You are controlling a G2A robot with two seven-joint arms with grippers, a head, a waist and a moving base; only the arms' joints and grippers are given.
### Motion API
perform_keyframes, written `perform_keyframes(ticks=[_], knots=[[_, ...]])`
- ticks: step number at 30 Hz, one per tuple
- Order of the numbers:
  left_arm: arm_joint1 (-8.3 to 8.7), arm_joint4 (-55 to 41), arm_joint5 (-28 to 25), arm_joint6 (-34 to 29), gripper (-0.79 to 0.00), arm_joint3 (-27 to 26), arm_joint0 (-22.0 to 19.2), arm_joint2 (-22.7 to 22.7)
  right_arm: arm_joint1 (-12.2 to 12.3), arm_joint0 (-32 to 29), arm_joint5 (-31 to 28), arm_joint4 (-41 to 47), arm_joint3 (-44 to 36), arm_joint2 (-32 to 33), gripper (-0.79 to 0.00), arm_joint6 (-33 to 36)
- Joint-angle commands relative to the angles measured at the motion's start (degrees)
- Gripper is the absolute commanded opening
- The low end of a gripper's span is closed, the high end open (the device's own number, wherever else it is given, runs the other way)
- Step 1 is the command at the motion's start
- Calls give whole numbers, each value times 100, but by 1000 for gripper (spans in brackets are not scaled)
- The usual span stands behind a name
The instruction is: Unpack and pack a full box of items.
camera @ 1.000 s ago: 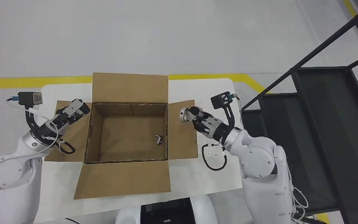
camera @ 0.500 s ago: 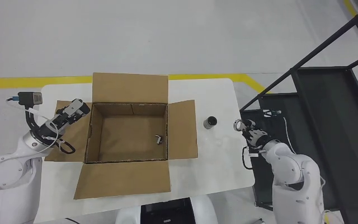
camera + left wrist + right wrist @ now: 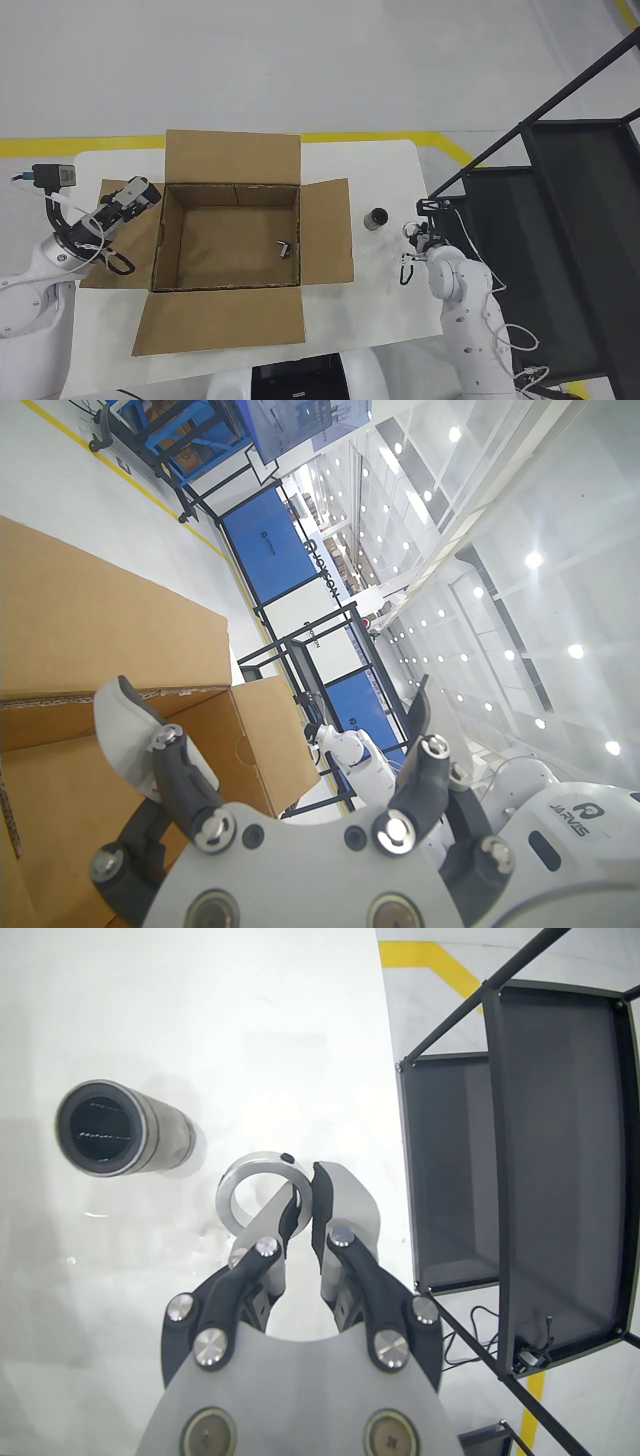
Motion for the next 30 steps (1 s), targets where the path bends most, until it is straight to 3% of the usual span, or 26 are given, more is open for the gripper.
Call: perform_keyframes(ticks=[1,13,14,15,18,20,21,25,30], knots=[[0,0,0,0,0,0,0,0,-1,123,111,-86,219,-83,-785,-76],[0,0,0,0,0,0,0,0,15,424,479,-396,855,-311,-785,-91],[0,0,0,0,0,0,0,0,16,444,496,-385,893,-319,-730,-92],[0,0,0,0,0,0,0,0,16,460,536,-381,932,-327,-551,-88],[0,0,0,0,0,0,0,0,11,497,599,-343,1033,-385,-382,-67],[0,0,0,0,0,0,0,0,9,510,623,-294,1063,-413,-62,-49],[0,0,0,0,0,0,0,0,10,515,633,-280,1065,-421,0,-43],[0,0,0,0,0,0,0,0,18,489,679,-218,928,-407,0,-56],[0,0,0,0,0,0,0,0,55,87,752,-89,-187,-127,0,22]])
